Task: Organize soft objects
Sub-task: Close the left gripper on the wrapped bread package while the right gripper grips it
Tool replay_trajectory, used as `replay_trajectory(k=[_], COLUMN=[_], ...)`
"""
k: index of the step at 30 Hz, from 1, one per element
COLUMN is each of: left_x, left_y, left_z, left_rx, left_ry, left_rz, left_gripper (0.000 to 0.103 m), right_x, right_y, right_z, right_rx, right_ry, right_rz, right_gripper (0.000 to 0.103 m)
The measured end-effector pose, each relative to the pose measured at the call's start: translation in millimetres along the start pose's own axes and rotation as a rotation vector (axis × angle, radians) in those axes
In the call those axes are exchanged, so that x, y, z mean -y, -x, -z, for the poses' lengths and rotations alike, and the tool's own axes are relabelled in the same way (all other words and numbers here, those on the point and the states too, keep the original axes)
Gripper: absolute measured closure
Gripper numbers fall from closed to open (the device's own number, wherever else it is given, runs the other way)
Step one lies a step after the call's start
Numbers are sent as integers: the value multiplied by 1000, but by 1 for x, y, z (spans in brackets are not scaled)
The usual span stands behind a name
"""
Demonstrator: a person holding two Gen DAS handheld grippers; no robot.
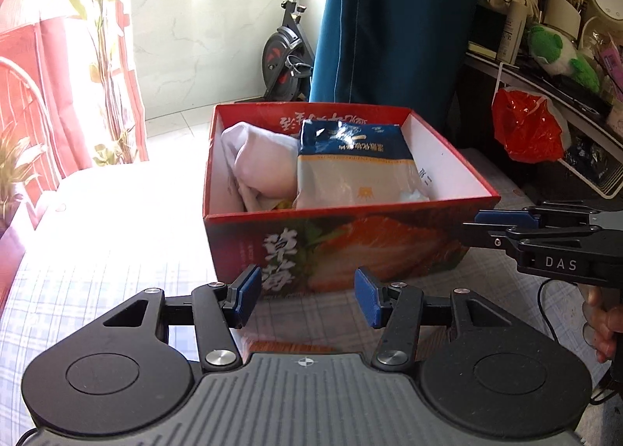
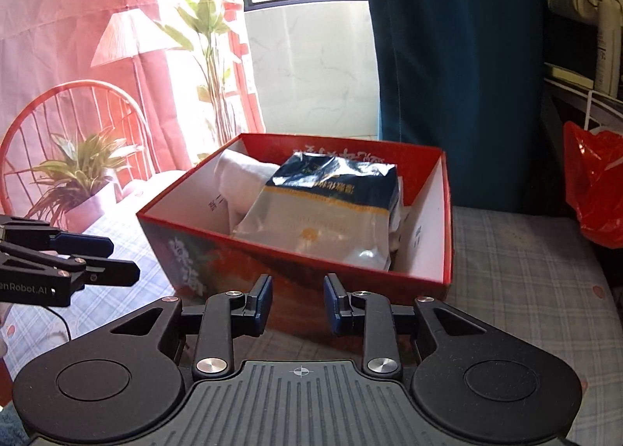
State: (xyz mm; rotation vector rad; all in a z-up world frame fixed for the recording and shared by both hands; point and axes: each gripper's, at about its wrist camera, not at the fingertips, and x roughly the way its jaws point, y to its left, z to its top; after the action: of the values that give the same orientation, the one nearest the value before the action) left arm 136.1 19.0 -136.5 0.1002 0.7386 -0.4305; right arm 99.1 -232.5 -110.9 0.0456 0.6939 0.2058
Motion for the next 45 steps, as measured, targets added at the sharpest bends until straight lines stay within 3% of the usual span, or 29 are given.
replay_trajectory(k=[6, 11, 15, 28, 31, 45], left_x=[-25, -49, -60, -85, -82, -65], left_y=[-4, -18, -26, -40, -38, -37], left_z=[21, 38, 49, 74, 74, 71], left_rx=[-59, -119, -142, -171, -174, -188], left_ry=[19, 100, 151, 367, 369, 295], left_rz=[-17, 20, 52, 197, 206, 212], left_gripper=[48, 49, 50, 52, 58, 58], right_x=[-24, -53, -79, -95, -96, -103], right_y=[-4, -10, -15, -18, -17, -36], right_z=[40, 61, 75, 73, 74, 75], right_rx=[-87, -113, -153, -171, -175, -196], right_ry=[21, 44, 94, 135, 138, 181], right_rz=[-49, -106, -152, -187, -191, -210], right_gripper=[73, 58, 53, 48, 48, 47])
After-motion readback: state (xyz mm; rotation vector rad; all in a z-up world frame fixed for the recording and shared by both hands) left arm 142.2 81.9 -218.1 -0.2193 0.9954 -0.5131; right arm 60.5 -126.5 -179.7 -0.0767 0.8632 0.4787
